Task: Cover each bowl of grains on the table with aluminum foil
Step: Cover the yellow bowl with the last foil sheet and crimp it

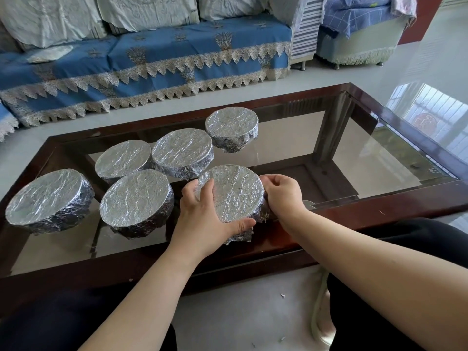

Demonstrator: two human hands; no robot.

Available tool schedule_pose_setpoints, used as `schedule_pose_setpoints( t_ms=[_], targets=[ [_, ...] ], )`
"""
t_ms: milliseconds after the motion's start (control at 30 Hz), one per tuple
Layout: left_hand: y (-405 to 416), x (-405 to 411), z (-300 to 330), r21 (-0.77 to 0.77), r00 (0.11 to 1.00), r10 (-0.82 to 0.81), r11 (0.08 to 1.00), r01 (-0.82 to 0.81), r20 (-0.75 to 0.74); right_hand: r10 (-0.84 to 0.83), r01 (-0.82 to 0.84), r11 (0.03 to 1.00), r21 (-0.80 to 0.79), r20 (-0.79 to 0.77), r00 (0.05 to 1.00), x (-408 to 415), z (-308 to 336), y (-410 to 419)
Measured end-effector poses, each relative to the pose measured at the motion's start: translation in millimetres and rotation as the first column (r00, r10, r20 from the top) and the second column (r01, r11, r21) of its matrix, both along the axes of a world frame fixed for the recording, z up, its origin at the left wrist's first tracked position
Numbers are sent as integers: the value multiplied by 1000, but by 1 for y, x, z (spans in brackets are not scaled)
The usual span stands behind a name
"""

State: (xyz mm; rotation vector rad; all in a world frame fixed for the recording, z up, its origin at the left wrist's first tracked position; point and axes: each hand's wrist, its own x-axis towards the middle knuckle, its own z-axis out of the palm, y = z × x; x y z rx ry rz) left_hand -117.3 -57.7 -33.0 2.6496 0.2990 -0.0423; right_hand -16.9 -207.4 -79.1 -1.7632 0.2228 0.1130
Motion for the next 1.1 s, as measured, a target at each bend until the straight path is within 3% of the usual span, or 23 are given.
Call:
schedule_pose_setpoints(
  t_ms=[167,400,567,700,933,1100],
  targets=[
    [1,1,-2,-10,1000,1,1000,-1,15,74,-73,996,-58,14,997,-10,9,-5],
    [0,1,-9,-35,997,5,999,-2,74,181,-181,983,19,26,983,-33,16,-2],
    [2,3,-11,-44,995,-10,999,14,97,290,-214,928,-305,232,928,-41,22,-4],
    [3,4,-12,-61,993,-18,998,25,118,306,-162,902,-399,329,893,-39,18,-7],
    [8,6,-20,-91,984,-19,995,36,177,249,-239,964,-117,78,965,-23,14,-3],
    [7,7,-23,-90,983,-13,996,30,183,261,-261,962,-84,-2,965,-14,17,-6]
  ],
)
